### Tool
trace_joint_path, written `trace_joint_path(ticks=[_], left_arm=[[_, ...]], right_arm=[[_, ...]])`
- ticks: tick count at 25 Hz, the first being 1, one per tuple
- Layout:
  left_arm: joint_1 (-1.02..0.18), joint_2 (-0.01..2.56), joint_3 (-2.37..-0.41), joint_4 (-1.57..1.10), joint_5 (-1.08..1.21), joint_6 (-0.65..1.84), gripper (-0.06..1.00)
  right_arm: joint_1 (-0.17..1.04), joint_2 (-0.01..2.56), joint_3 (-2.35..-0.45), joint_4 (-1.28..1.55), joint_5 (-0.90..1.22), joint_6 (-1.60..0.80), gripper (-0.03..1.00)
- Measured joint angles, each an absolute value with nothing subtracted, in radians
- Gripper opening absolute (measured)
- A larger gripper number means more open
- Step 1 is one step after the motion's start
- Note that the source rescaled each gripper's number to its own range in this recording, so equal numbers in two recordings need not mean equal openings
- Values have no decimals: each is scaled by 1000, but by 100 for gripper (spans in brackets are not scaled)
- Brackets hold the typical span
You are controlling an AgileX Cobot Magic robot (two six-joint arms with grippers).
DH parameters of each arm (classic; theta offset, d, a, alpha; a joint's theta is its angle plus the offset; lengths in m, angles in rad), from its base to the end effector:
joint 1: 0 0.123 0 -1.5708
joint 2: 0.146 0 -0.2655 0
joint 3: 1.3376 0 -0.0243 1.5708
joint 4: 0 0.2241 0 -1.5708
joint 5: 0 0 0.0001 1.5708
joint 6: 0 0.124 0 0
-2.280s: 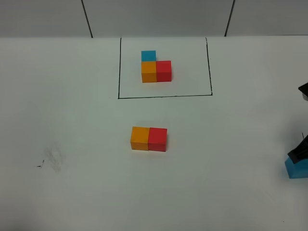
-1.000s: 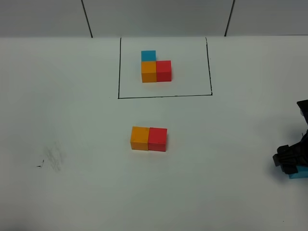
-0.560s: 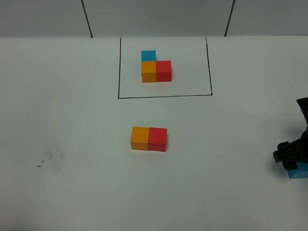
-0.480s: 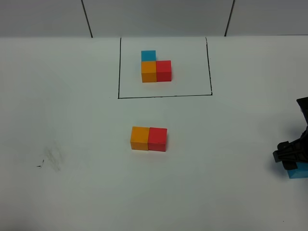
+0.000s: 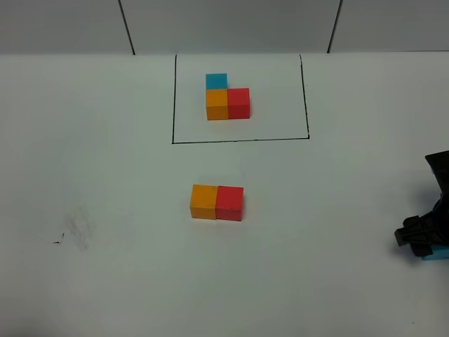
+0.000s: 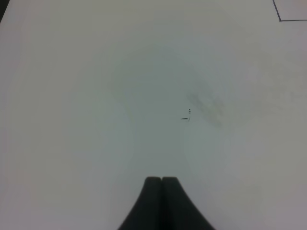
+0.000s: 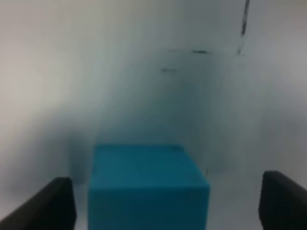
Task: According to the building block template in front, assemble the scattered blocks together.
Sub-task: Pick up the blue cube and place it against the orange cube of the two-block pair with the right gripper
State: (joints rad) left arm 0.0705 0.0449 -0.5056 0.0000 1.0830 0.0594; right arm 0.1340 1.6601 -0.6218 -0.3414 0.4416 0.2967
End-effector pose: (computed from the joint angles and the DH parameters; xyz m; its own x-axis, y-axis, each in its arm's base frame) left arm 0.0245 0.0017 0.2475 -0.5119 0.0234 -0.8587 -0.0401 0.9979 0.0511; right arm 0.2365 0.0139 0.0926 -0.9696 -0.1448 -0.1973 -0.1177 0.9827 -0.1430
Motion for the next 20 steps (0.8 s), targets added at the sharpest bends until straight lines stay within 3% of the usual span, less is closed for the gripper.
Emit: trace_joint_path(ticks=[5, 11, 20], left_arm=[[71, 45, -506, 0, 1083, 59, 0], [71, 45, -506, 0, 1083, 59, 0], [71, 45, -506, 0, 1083, 59, 0]], right_arm=[[134, 1681, -622, -341, 433, 297, 73], [134, 1699, -623, -342, 413, 297, 44], [134, 1704, -623, -347, 359, 292, 44]])
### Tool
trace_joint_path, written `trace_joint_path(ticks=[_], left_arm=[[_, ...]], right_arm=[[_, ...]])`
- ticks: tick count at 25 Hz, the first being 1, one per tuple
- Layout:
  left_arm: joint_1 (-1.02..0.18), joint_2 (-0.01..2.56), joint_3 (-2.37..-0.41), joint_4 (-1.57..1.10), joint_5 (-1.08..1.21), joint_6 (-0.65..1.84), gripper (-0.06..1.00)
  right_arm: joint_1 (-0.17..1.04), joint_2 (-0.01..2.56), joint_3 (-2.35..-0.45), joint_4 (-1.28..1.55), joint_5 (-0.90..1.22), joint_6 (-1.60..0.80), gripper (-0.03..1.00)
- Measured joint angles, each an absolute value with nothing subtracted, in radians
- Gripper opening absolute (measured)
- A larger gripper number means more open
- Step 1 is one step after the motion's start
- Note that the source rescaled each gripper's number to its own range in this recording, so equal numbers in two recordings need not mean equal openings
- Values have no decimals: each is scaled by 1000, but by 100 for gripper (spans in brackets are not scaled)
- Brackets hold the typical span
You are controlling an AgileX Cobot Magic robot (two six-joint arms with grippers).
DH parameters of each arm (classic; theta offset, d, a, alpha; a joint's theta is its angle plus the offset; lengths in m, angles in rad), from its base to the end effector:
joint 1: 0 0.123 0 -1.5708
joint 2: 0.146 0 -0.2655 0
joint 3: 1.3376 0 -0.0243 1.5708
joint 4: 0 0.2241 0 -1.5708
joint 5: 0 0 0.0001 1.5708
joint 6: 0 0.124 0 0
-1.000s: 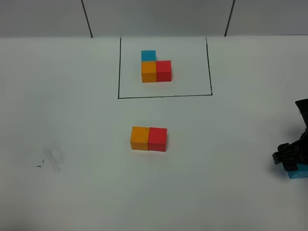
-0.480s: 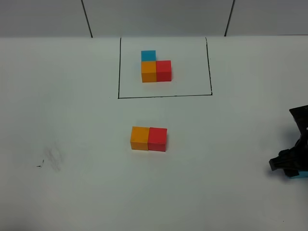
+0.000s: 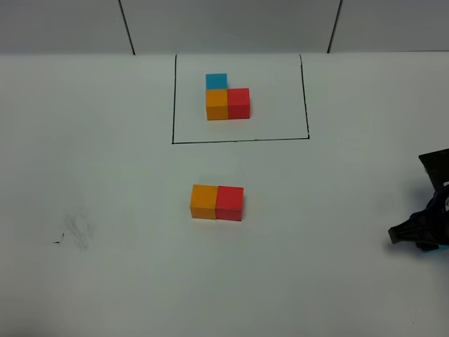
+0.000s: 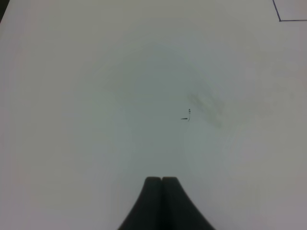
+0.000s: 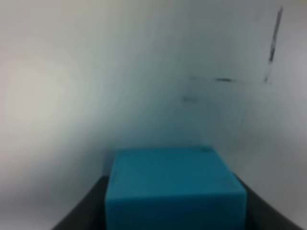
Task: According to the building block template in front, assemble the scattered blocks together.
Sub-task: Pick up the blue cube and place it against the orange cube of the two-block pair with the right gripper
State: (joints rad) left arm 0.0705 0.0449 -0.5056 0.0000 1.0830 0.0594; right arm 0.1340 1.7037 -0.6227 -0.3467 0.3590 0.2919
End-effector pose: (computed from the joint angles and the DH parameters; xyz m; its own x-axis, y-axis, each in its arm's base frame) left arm 0.0245 0.0017 0.2475 -0.5119 0.0234 -0.8587 -0.0401 0.9979 0.0511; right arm 0.2444 0.0180 0.0840 -0.9590 -0.1636 -0.2314 -0.1377 0.9827 -0.1240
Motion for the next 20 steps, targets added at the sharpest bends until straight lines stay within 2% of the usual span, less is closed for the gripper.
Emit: trace_joint_path(ticks=[13, 20], left_arm=[[71, 45, -506, 0, 1083, 59, 0], [71, 45, -506, 0, 1083, 59, 0]], right_arm=[[156, 1686, -626, -300, 333, 220, 44], [184, 1579, -725, -232, 419, 126, 44]])
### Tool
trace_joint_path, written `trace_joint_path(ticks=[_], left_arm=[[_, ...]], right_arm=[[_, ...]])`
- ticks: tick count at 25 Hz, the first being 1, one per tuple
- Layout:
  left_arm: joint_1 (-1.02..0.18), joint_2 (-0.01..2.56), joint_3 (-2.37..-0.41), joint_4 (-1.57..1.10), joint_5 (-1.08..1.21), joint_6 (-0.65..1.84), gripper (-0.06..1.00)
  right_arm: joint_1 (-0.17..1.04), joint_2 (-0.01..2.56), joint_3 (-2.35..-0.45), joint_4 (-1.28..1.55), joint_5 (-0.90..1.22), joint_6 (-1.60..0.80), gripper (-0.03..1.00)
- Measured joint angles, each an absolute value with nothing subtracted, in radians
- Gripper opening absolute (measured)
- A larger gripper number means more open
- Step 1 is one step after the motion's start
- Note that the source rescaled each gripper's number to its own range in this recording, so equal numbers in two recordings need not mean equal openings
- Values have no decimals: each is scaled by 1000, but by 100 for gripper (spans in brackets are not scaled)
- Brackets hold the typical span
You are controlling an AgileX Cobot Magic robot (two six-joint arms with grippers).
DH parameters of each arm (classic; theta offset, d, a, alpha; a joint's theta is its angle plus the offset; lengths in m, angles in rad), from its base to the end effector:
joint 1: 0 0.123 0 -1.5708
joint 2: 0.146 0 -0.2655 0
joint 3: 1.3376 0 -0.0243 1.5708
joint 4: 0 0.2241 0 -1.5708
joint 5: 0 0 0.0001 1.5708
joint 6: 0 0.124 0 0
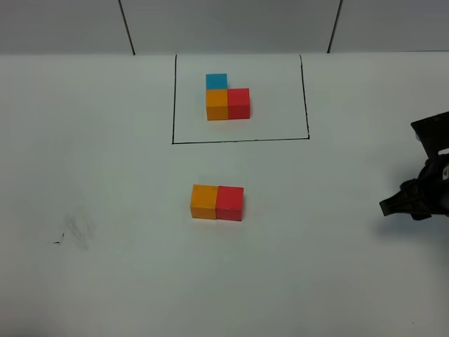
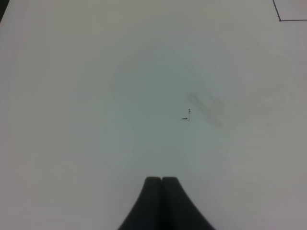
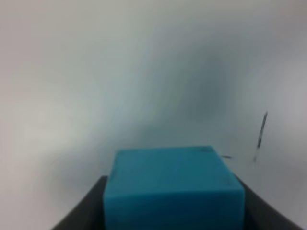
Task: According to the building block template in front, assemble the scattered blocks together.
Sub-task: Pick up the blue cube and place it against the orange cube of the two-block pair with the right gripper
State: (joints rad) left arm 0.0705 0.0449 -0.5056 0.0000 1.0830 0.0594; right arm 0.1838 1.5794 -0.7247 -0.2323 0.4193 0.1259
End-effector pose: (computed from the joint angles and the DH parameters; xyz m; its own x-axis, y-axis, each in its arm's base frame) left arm 0.0245 0.0017 0.2475 -0.5119 0.0234 -0.8587 -0.0401 0.9979 0.0511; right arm 0.2640 0.0372 0.1332 -0.8917 -0.2537 -0.3749 -0.2248 0.9670 -0.1195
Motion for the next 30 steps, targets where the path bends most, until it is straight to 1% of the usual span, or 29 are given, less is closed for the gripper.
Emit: trace_joint_path(ticks=[8, 14, 18, 24, 30], left_arm=[[71, 45, -506, 0, 1083, 59, 0], [71, 45, -506, 0, 1083, 59, 0], [71, 45, -506, 0, 1083, 59, 0], [71, 45, -506, 0, 1083, 59, 0], [71, 45, -506, 0, 1083, 59, 0]], right_arm=[[259, 1546, -909, -135, 544, -29, 44], [350, 1548, -1033, -132, 564, -72, 44], [386, 1580, -1100, -105, 577, -129, 44], [403, 1651, -1183, 5, 602, -279, 44], [405, 1733, -1274, 171, 658, -503, 44]])
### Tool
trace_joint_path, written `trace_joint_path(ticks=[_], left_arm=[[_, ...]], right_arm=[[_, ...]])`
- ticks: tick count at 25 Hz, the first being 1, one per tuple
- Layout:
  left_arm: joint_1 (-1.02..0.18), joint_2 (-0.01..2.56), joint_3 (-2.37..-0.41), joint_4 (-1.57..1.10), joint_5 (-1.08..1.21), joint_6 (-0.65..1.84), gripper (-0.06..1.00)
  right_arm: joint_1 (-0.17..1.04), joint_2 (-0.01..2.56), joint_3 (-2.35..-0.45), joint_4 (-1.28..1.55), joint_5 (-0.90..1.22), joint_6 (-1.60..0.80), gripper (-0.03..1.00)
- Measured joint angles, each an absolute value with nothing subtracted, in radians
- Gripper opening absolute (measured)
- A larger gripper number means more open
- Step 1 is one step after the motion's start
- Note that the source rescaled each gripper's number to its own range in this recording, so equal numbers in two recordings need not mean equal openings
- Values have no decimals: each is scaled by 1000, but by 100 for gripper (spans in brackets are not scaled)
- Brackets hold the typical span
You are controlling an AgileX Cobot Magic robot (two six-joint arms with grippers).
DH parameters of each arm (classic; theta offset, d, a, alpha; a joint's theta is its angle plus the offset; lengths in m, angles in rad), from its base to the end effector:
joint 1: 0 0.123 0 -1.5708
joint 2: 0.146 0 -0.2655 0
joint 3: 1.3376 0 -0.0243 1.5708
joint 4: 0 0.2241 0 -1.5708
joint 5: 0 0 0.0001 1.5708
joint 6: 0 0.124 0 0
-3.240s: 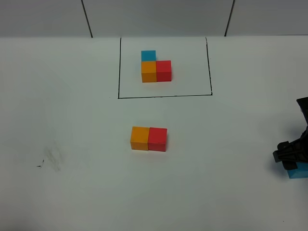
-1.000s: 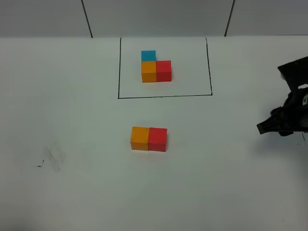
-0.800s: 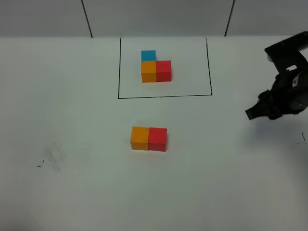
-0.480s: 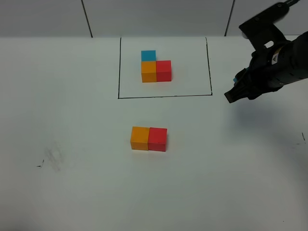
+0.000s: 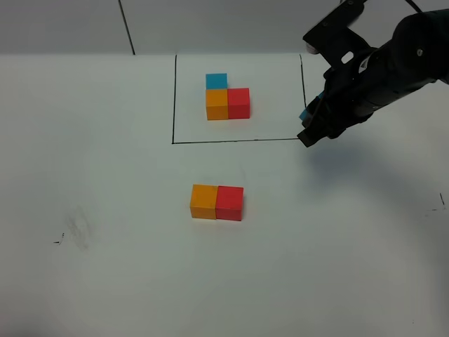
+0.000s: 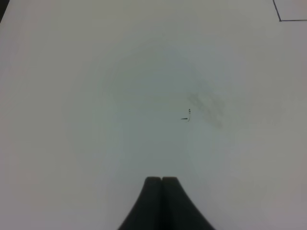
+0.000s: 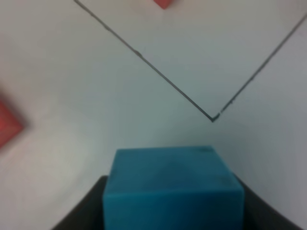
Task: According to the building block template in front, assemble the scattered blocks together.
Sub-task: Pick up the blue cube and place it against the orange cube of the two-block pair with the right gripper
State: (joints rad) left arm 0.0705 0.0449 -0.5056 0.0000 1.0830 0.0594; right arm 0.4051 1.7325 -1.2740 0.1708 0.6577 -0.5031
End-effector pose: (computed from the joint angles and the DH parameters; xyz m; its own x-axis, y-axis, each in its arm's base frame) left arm 0.0245 0.0017 0.2475 -0.5119 0.0234 -0.8587 -0.0401 0.9979 0.0511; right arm 0.3279 0.1546 0.2121 -0.5730 -0.6345 -0.5187 -0.6940 0.7124 -0.1047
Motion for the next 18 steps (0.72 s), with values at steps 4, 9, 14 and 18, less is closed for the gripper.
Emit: trace_joint_path(ticks=[4, 9, 14, 18], left_arm=[[71, 45, -506, 0, 1083, 59, 0], [71, 45, -506, 0, 1083, 59, 0], [71, 45, -506, 0, 1083, 59, 0], [71, 45, -506, 0, 1083, 59, 0]], right_arm=[[433, 1785, -1349, 193, 687, -567, 44], [483, 1863, -1480, 180, 735, -585, 44], [519, 1971, -1635, 177, 811, -622, 44], [549, 2052, -1734, 175, 848, -657, 44]])
